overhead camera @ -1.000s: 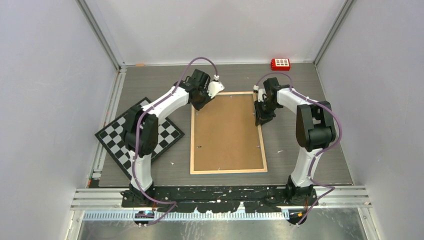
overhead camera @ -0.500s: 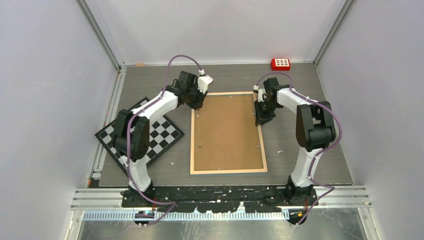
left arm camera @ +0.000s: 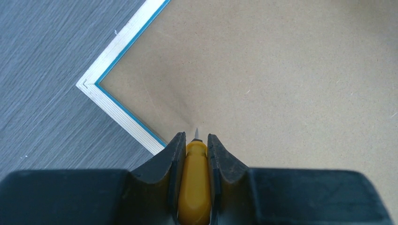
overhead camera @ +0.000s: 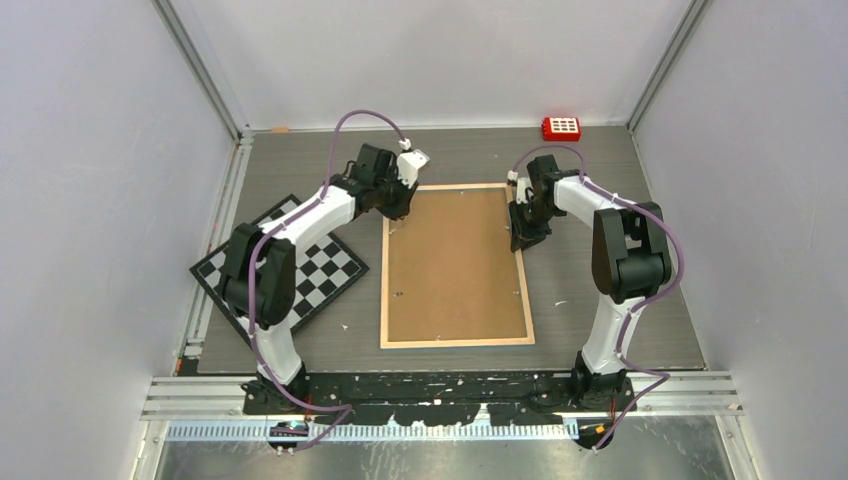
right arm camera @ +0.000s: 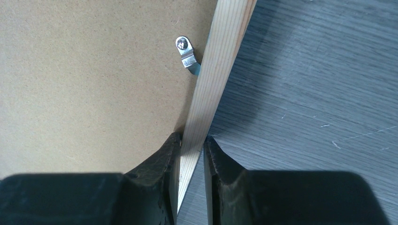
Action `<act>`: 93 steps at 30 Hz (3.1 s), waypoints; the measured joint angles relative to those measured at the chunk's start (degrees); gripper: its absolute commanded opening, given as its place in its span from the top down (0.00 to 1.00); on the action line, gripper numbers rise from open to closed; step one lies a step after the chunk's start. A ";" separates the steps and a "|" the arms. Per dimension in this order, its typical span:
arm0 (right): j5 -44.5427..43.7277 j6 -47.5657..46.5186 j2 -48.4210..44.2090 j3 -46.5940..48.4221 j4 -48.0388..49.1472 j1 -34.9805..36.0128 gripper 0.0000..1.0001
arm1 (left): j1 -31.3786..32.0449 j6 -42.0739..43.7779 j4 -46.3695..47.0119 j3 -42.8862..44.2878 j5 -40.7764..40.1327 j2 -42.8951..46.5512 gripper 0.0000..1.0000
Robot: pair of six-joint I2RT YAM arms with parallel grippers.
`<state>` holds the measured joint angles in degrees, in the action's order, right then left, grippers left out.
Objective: Take the photo out of the frame
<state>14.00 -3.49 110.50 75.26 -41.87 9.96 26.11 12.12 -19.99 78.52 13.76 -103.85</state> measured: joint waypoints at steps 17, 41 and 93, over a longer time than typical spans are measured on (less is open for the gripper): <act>0.04 0.31 0.00 0.02 -0.02 -0.04 0.86 | -0.24 2.12 -4.44 1.16 -8.11 0.02 1.00; -0.33 0.13 0.31 0.55 -0.55 -0.04 0.89 | 1.57 -1.36 -10.08 2.93 -1.36 0.00 1.00; -1.07 -65.31 24.79 43.36 -18.23 8.24 0.79 | -4.63 -0.87 -14.53 -6.97 20.35 19.82 1.00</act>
<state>12.93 -68.79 135.28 118.63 -60.10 18.20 21.47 11.25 -34.52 71.55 34.11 -84.03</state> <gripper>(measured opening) 0.255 0.213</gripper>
